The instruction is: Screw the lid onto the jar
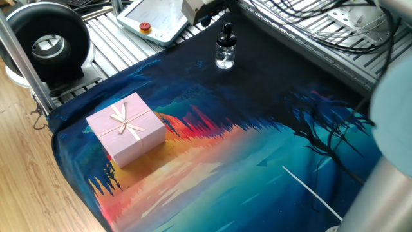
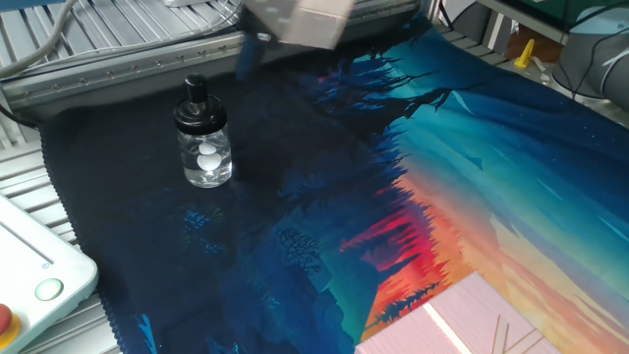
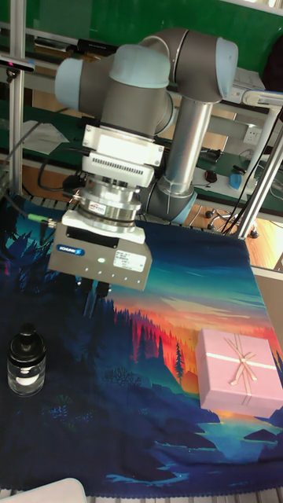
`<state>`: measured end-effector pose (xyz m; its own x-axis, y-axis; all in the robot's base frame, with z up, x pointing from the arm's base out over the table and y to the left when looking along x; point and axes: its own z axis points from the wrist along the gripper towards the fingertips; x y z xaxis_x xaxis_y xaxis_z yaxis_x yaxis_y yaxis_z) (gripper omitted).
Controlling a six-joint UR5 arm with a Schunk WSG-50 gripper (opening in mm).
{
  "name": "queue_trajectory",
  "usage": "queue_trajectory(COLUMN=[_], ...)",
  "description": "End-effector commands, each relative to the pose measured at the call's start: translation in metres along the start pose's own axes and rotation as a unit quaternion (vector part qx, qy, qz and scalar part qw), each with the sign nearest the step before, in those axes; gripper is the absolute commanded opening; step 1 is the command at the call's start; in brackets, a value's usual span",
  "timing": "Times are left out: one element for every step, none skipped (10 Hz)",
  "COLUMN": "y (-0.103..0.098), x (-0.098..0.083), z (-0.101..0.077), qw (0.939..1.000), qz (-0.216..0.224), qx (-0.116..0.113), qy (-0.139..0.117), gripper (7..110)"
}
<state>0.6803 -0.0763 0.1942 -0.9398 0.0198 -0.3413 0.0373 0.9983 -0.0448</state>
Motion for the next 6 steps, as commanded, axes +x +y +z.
queue_trajectory(y=[-0.004, 0.004, 0.001, -0.01, -0.005, -0.001], x=[-0.014, -0.003, 0.001, -0.018, -0.034, -0.017], z=[0.002, 0.0, 0.0, 0.0, -0.001, 0.0], qw=[0.9999, 0.9993, 0.9992, 0.9997, 0.9986, 0.9997], qz=[0.003, 0.024, 0.03, 0.016, 0.004, -0.004], qx=[-0.012, -0.026, -0.02, 0.0, -0.01, -0.018], qy=[-0.009, 0.012, 0.019, -0.02, -0.051, -0.017], gripper=[7, 7, 7, 7, 7, 7])
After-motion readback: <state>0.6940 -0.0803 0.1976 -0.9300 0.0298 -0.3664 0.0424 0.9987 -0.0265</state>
